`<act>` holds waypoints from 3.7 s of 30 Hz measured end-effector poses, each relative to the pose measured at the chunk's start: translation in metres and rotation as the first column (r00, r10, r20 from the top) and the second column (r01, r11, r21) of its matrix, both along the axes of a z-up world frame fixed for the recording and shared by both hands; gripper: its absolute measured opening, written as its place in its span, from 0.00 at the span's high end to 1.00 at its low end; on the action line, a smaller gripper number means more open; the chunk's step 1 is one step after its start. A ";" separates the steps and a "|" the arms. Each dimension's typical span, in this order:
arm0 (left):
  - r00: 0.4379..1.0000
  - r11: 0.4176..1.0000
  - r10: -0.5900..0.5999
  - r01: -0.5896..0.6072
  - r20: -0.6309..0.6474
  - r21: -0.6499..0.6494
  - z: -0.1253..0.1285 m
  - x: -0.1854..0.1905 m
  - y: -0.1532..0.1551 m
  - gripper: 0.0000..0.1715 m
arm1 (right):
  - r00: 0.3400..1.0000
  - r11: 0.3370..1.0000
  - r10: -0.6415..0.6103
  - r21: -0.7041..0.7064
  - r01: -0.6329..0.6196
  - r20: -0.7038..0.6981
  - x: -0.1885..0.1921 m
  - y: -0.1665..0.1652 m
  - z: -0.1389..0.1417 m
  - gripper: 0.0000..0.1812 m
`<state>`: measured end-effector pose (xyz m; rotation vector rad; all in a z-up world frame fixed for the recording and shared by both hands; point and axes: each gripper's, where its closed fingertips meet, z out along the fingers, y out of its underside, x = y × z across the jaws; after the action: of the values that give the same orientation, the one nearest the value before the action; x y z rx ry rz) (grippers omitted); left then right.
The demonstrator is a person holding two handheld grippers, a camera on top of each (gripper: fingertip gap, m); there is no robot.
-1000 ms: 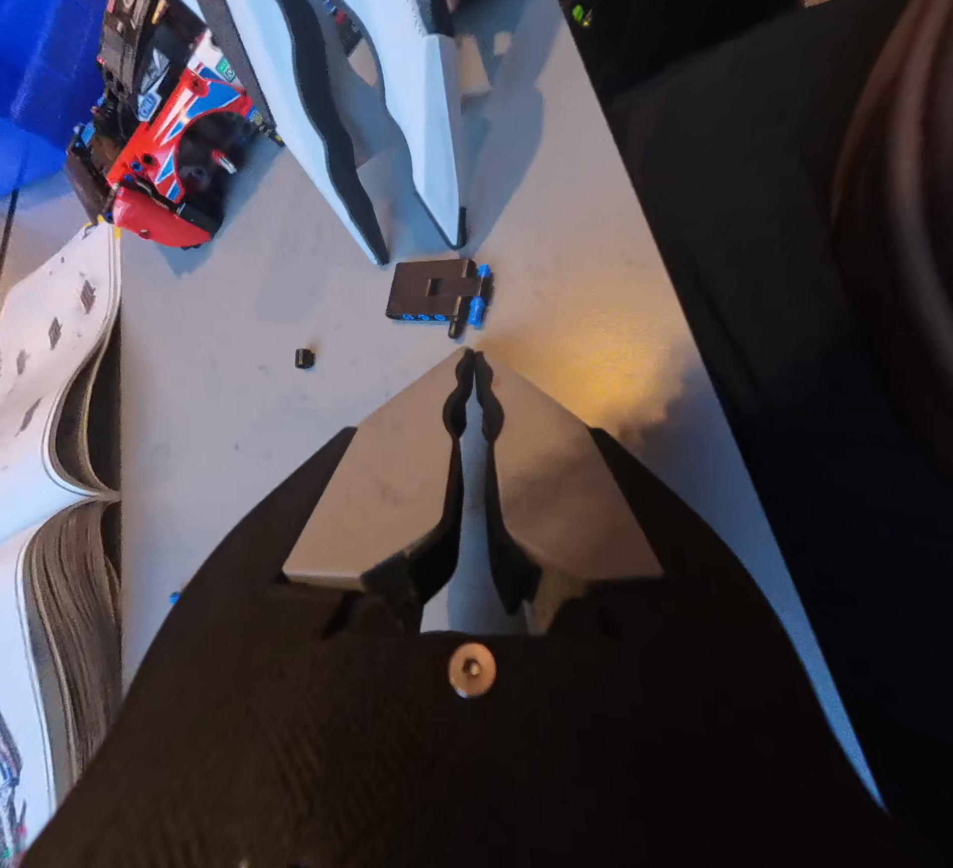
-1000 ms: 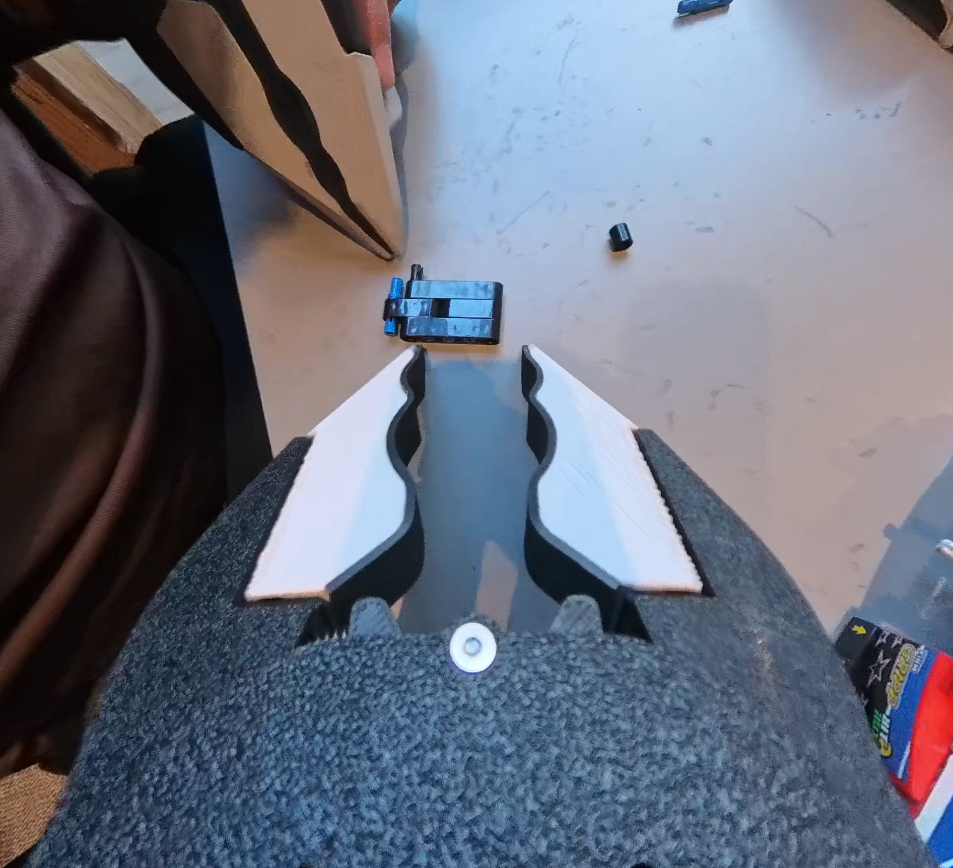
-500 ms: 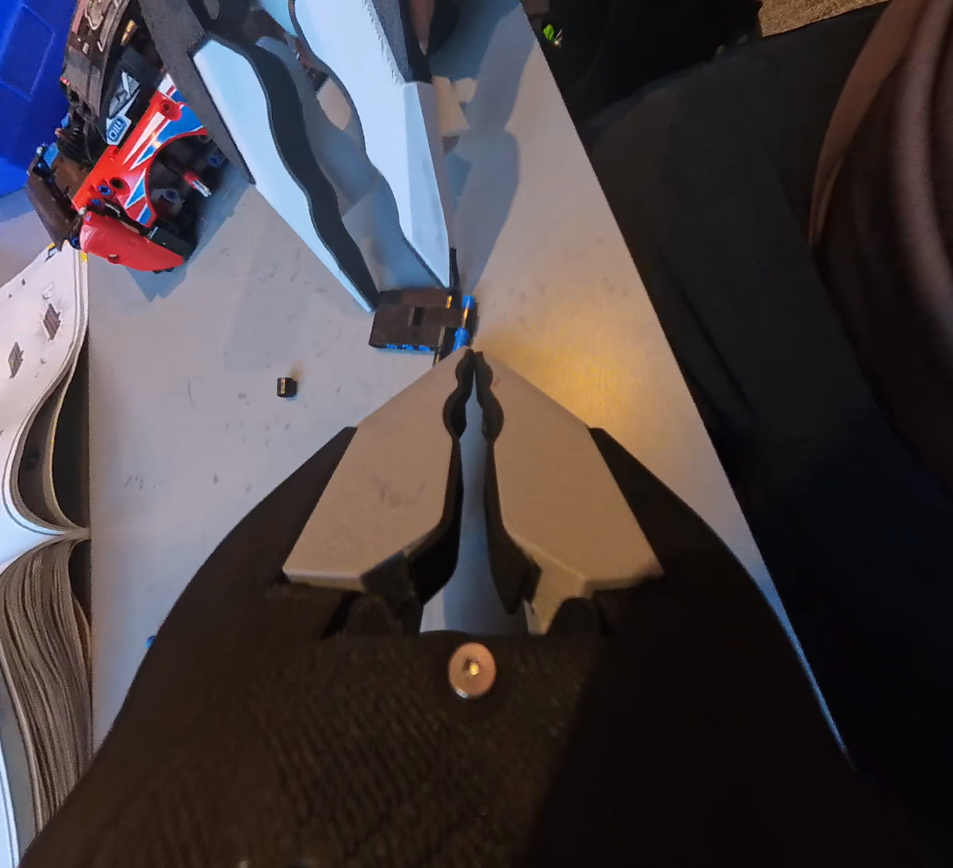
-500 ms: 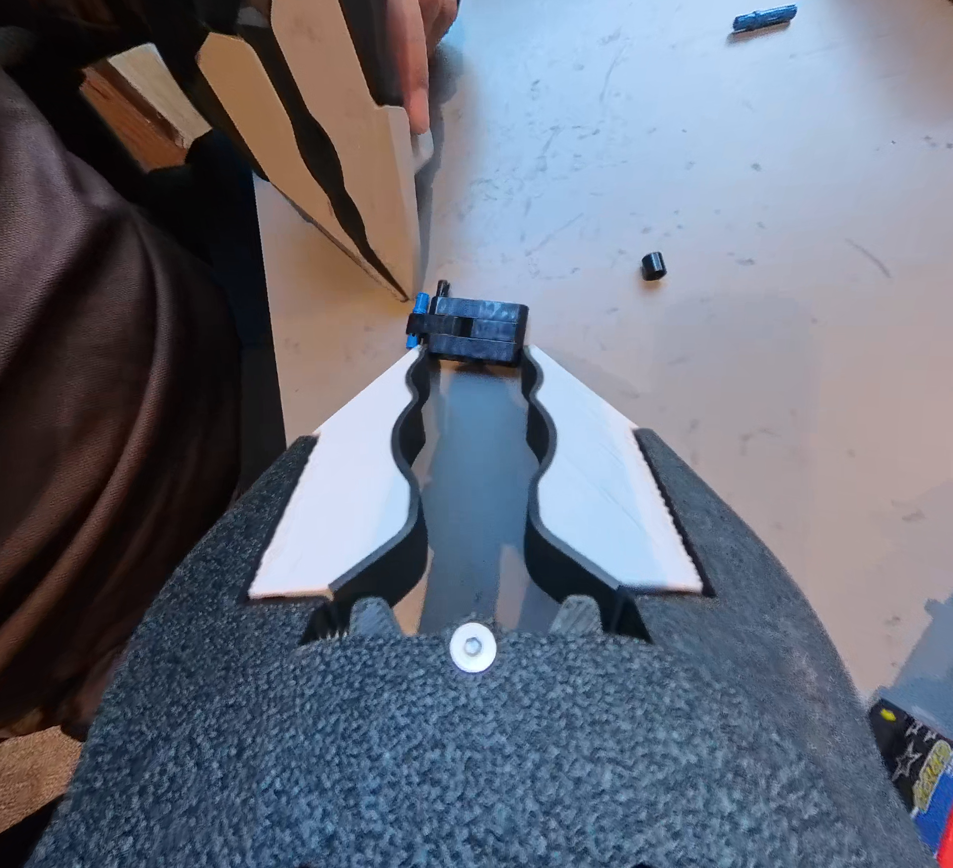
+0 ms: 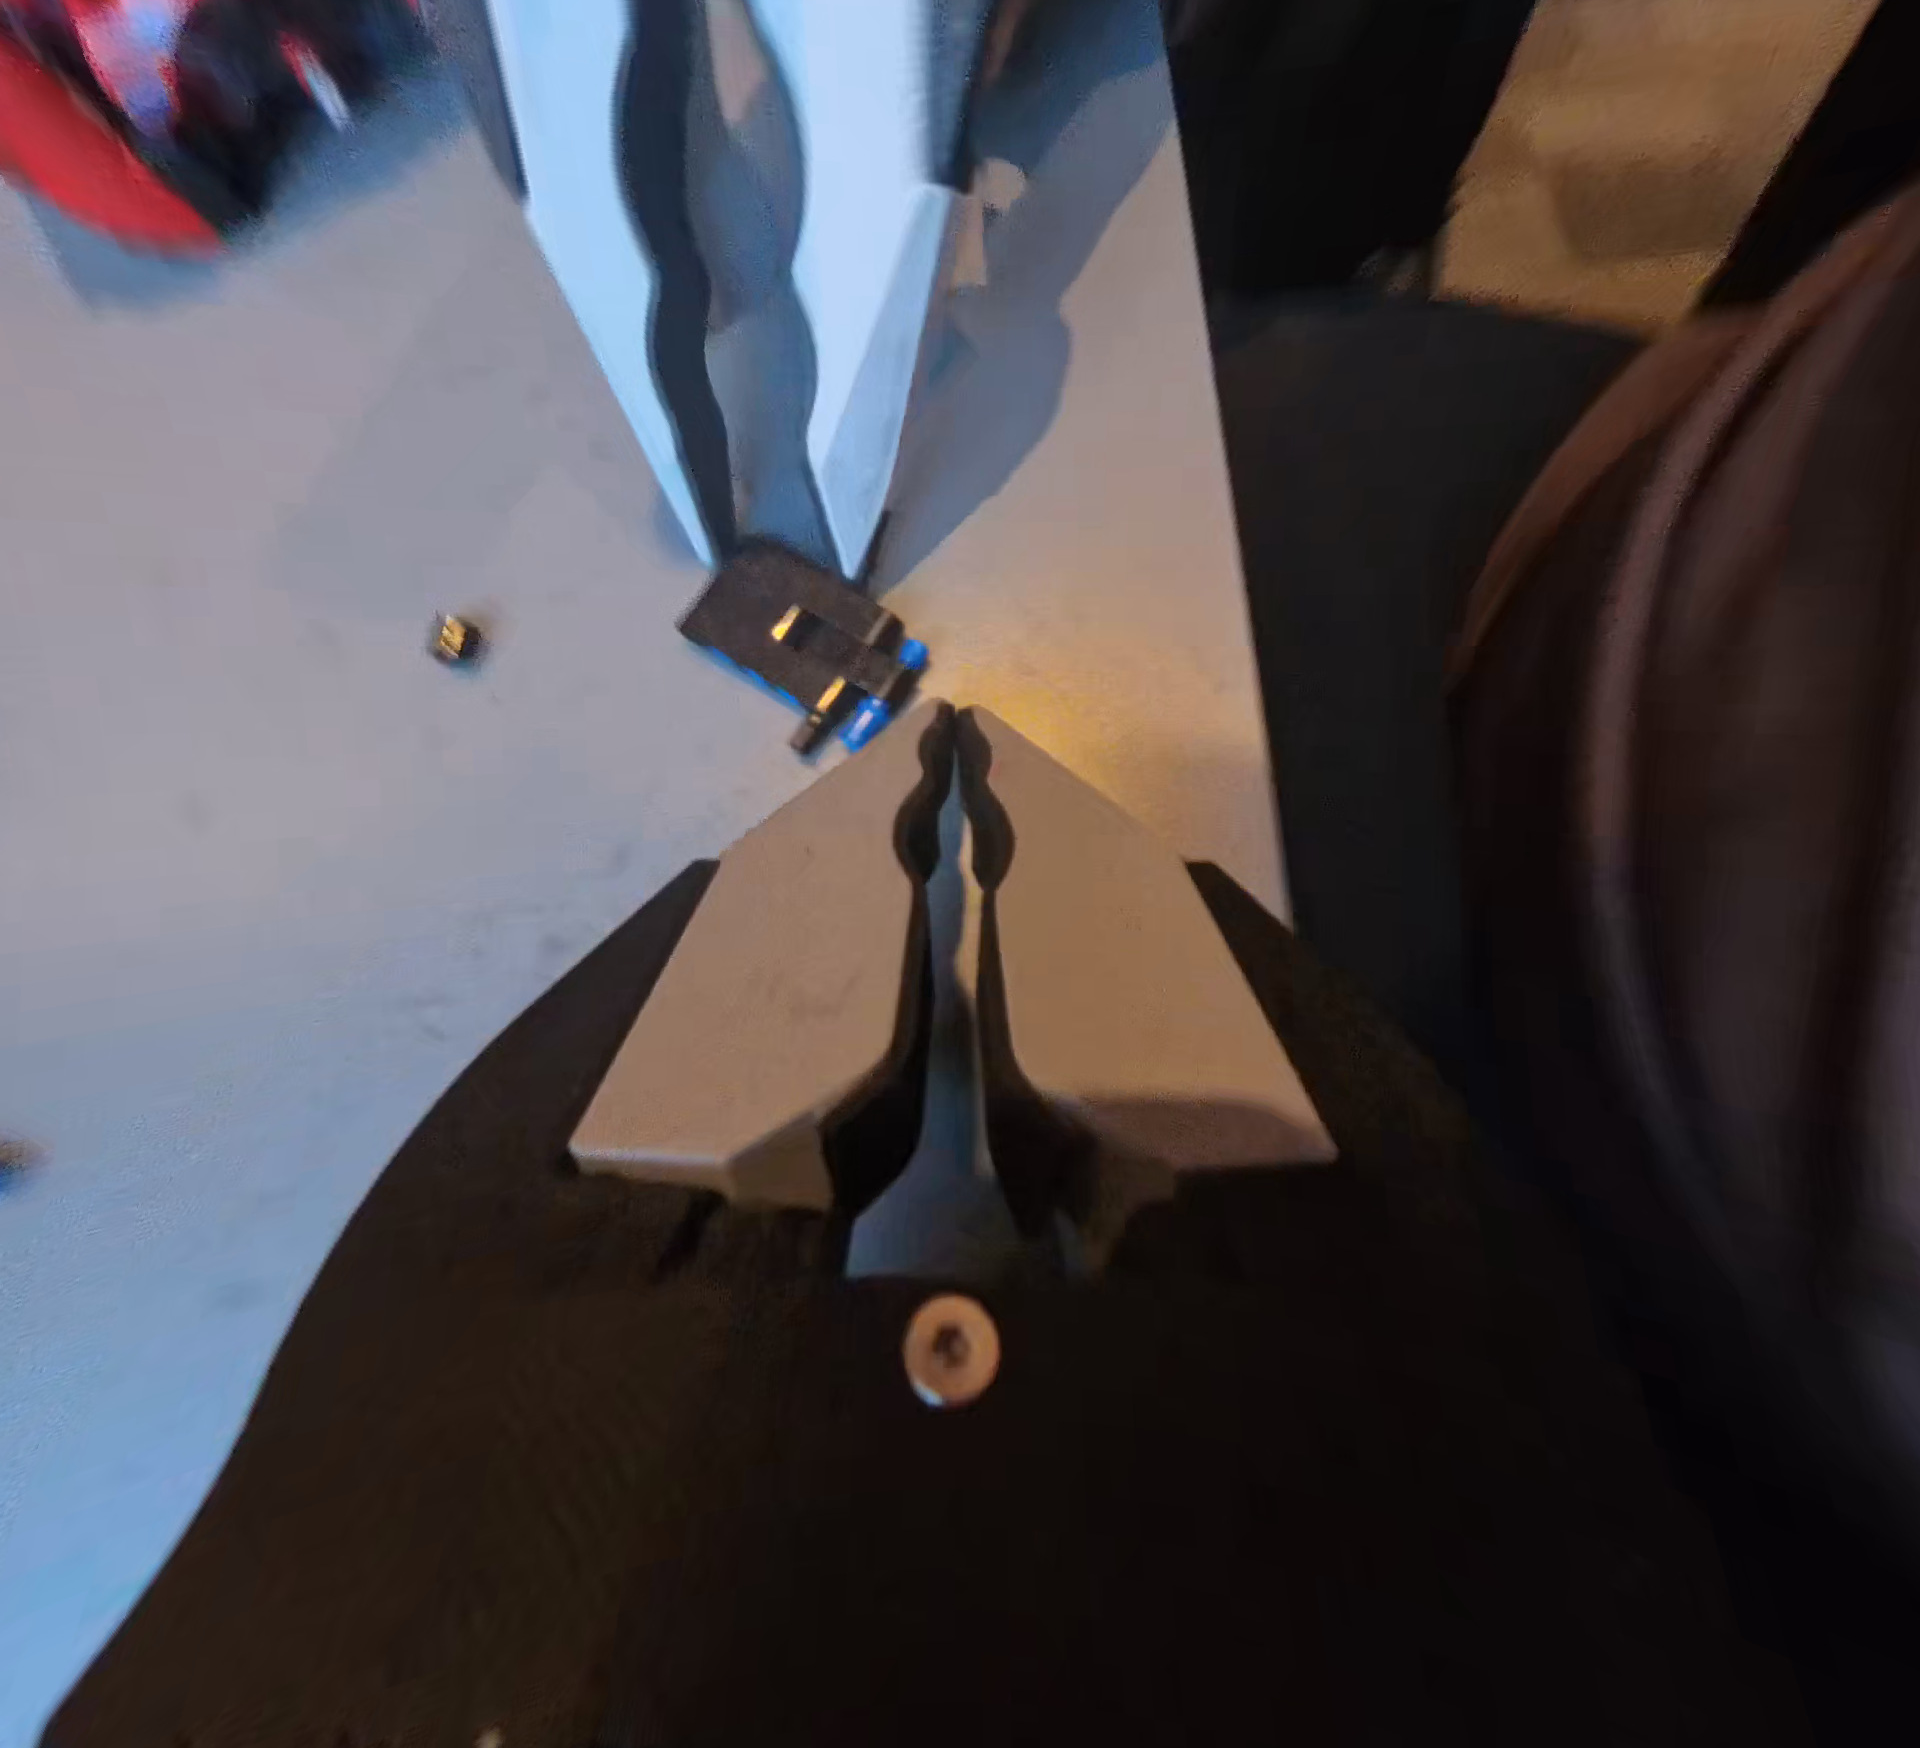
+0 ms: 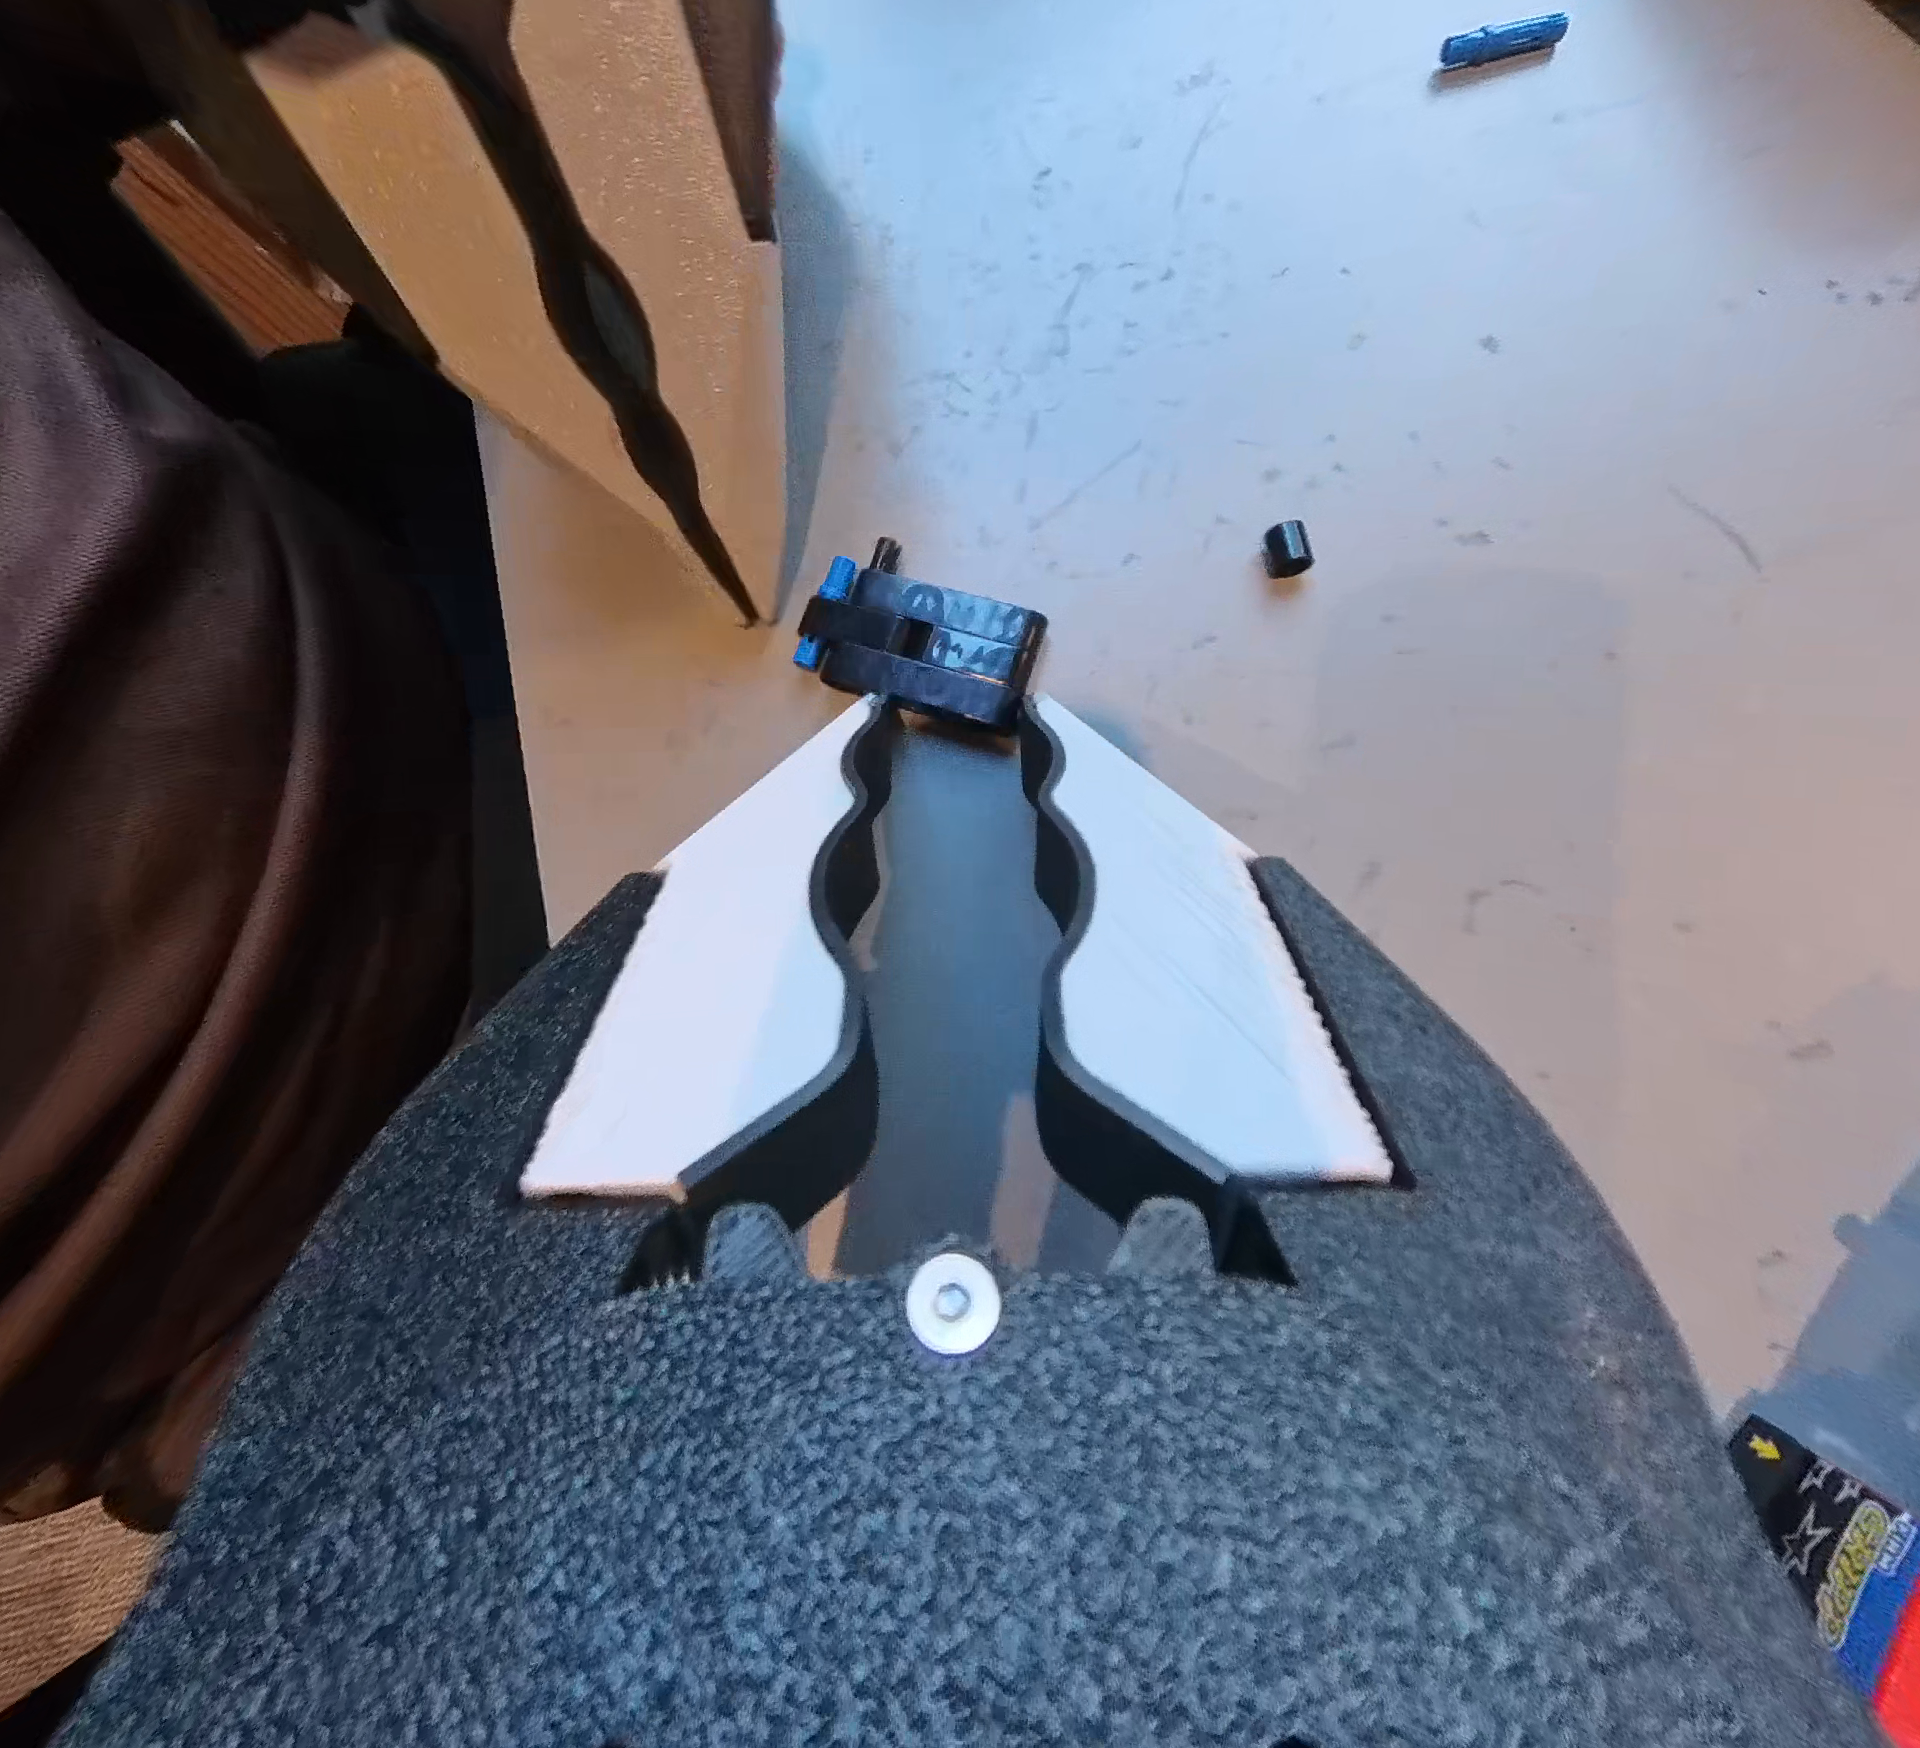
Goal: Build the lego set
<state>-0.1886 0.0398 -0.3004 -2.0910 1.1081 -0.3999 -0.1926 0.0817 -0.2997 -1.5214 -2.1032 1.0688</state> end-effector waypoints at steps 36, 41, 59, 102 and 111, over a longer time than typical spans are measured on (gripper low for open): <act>0.940 0.940 0.332 -0.323 0.082 -0.107 0.001 -0.034 0.022 0.85 | 0.988 0.980 0.151 0.137 -0.145 -0.033 -0.016 -0.002 -0.002 0.81; 0.965 0.965 0.260 -0.258 0.034 -0.051 0.000 -0.029 0.020 0.92 | 0.986 0.978 0.161 0.141 -0.154 -0.036 -0.015 -0.004 -0.002 0.82; 0.978 0.977 0.200 -0.194 0.065 -0.088 0.000 -0.027 0.022 0.88 | 0.986 0.981 0.160 0.119 -0.155 -0.034 -0.016 -0.006 -0.002 0.84; 0.983 0.982 0.167 -0.158 0.081 -0.106 0.000 -0.029 0.023 0.90 | 0.986 0.982 0.162 0.102 -0.158 -0.031 -0.016 -0.006 -0.002 0.85; 0.985 0.984 0.167 -0.164 0.047 -0.074 0.000 -0.029 0.025 0.92 | 0.985 0.981 0.169 0.103 -0.165 -0.031 -0.016 -0.007 -0.002 0.85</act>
<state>-0.2178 0.0645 -0.3005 -2.2020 0.8933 -0.4157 -0.2082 0.0746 -0.3017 -1.2863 -2.2532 1.0231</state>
